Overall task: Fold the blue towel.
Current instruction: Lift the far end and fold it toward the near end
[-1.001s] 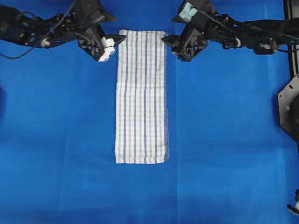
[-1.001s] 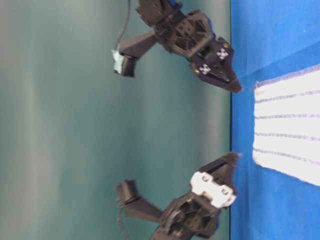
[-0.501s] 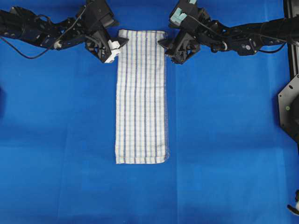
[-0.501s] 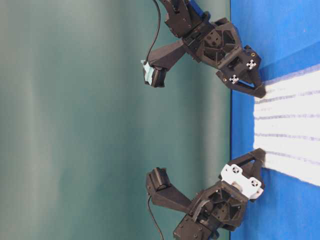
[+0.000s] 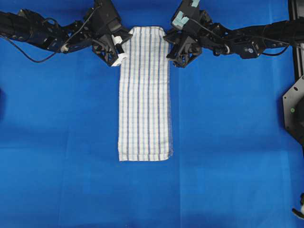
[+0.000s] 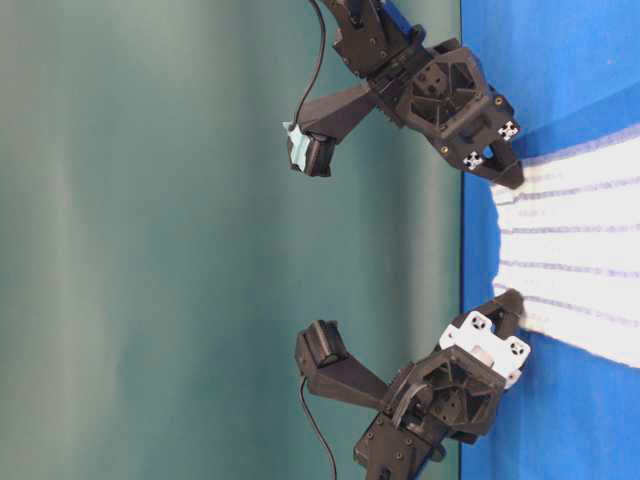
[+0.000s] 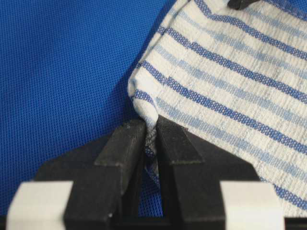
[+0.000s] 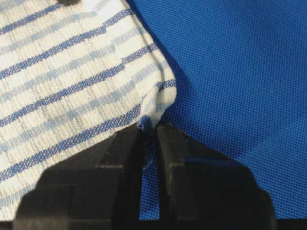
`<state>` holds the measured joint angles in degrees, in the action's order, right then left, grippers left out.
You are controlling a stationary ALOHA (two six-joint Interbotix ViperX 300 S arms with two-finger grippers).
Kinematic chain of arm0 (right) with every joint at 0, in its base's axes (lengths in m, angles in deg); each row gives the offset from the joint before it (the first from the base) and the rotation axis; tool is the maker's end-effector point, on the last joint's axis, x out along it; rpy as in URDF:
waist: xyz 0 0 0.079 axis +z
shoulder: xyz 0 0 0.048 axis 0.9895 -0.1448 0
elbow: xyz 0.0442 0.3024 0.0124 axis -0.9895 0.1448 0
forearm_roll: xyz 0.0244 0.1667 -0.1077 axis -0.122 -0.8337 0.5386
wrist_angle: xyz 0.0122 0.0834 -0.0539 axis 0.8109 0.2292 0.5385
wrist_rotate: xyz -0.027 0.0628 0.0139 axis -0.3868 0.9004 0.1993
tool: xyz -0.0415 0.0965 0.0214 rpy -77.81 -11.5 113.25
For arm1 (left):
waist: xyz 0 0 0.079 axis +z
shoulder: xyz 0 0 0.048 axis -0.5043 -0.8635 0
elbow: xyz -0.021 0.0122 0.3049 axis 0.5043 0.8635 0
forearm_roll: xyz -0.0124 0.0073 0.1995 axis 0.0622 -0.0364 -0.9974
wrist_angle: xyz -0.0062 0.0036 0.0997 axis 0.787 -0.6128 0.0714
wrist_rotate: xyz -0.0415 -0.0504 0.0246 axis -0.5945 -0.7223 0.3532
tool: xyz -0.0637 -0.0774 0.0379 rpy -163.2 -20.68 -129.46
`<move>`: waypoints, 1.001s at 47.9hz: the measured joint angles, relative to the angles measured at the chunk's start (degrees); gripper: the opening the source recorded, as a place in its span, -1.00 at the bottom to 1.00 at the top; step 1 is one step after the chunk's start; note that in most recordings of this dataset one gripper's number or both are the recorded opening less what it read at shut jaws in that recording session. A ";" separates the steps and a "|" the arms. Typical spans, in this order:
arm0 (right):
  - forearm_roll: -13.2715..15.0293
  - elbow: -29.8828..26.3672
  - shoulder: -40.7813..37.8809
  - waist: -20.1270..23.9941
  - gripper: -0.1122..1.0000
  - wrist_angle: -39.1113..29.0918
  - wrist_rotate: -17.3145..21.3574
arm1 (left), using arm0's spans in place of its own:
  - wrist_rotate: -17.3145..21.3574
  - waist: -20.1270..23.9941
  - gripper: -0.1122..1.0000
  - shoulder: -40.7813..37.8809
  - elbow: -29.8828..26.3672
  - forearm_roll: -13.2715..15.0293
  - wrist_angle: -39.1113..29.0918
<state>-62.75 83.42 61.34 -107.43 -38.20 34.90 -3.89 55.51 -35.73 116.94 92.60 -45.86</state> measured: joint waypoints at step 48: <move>0.00 5.27 17.31 2.20 -0.63 -3.52 -0.35 | 3.96 -3.87 -0.72 16.35 2.55 0.00 -8.61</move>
<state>-62.75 88.69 78.65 -105.23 -41.72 34.54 0.06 51.64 -19.39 119.48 92.60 -54.47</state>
